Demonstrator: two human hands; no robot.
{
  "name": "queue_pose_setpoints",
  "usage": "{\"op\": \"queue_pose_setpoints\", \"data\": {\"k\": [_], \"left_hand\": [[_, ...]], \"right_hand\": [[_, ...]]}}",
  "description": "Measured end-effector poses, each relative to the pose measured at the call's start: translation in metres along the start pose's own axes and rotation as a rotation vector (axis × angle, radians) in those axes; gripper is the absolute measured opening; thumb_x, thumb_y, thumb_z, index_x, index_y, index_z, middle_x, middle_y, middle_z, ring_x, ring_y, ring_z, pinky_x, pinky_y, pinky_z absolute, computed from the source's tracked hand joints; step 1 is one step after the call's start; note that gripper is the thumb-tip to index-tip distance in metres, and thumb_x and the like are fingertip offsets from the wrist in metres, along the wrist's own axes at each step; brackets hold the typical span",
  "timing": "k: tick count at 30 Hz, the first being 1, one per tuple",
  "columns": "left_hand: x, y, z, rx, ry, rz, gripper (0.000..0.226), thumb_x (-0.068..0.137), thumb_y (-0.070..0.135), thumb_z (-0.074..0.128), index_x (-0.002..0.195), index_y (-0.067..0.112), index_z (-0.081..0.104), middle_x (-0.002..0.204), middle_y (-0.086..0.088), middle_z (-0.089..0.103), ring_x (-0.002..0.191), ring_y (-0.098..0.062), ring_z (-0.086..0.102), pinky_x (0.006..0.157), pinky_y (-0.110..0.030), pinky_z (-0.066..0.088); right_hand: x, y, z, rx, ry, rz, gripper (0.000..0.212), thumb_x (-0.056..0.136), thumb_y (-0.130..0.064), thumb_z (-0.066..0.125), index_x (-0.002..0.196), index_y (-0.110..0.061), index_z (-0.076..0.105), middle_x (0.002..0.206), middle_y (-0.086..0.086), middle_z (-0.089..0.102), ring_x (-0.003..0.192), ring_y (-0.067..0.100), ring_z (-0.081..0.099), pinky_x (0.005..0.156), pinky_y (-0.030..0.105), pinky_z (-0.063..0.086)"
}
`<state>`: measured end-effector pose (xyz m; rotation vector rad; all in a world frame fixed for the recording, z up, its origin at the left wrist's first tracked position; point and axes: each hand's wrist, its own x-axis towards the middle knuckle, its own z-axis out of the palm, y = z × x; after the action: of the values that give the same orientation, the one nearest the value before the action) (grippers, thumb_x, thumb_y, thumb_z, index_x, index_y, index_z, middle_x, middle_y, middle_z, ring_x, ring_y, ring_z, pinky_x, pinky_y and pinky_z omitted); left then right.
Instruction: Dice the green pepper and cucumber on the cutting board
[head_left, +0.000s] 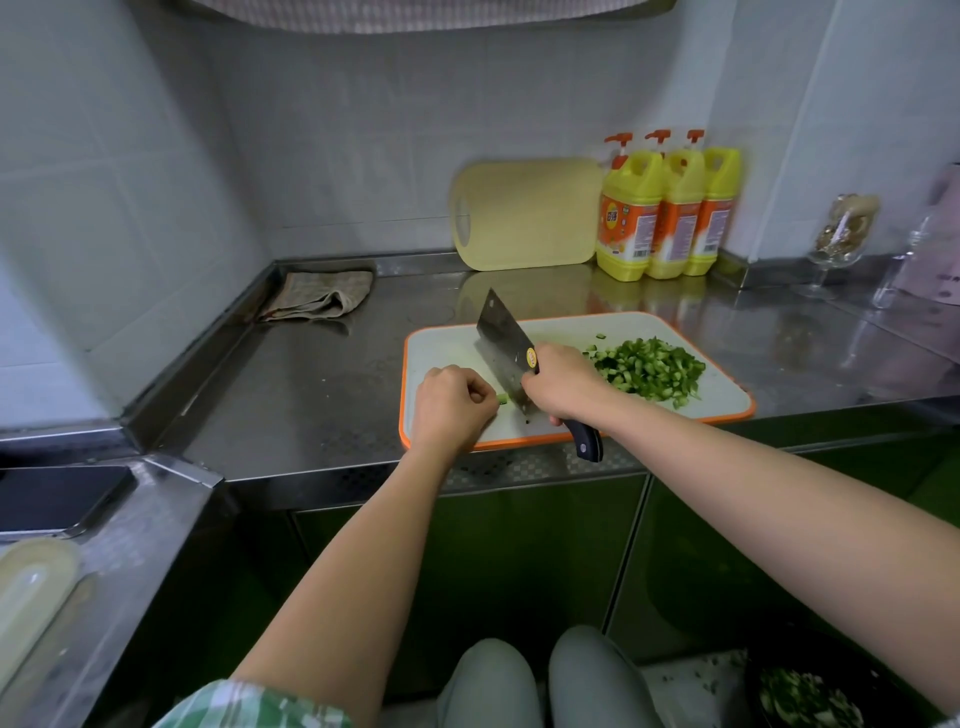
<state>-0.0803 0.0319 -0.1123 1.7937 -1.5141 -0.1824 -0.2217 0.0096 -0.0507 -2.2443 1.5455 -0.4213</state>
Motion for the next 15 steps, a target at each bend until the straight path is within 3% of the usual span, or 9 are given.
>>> {"op": "queue_pose_setpoints", "data": {"k": [8,15], "left_hand": [[0.001,-0.003,0.002,0.016,0.025,-0.011,0.015,0.079,0.013,0.066,0.065,0.011,0.070,0.067,0.003,0.067,0.078,-0.018,0.060,0.068,-0.033,0.053],[0.003,-0.006,0.003,0.003,0.008,-0.016,0.014,0.081,0.016,0.066,0.068,0.016,0.072,0.072,0.005,0.067,0.084,-0.019,0.059,0.072,-0.037,0.055]], "right_hand": [[-0.009,-0.004,-0.013,-0.075,-0.121,-0.025,0.010,0.093,-0.010,0.041,0.090,-0.006,0.049,0.065,0.011,0.060,0.039,0.017,0.057,0.041,0.020,0.038],[-0.001,-0.011,-0.004,-0.117,-0.141,0.027,0.019,0.092,-0.006,0.042,0.106,0.002,0.054,0.064,0.012,0.060,0.040,0.018,0.056,0.042,0.022,0.041]]}}
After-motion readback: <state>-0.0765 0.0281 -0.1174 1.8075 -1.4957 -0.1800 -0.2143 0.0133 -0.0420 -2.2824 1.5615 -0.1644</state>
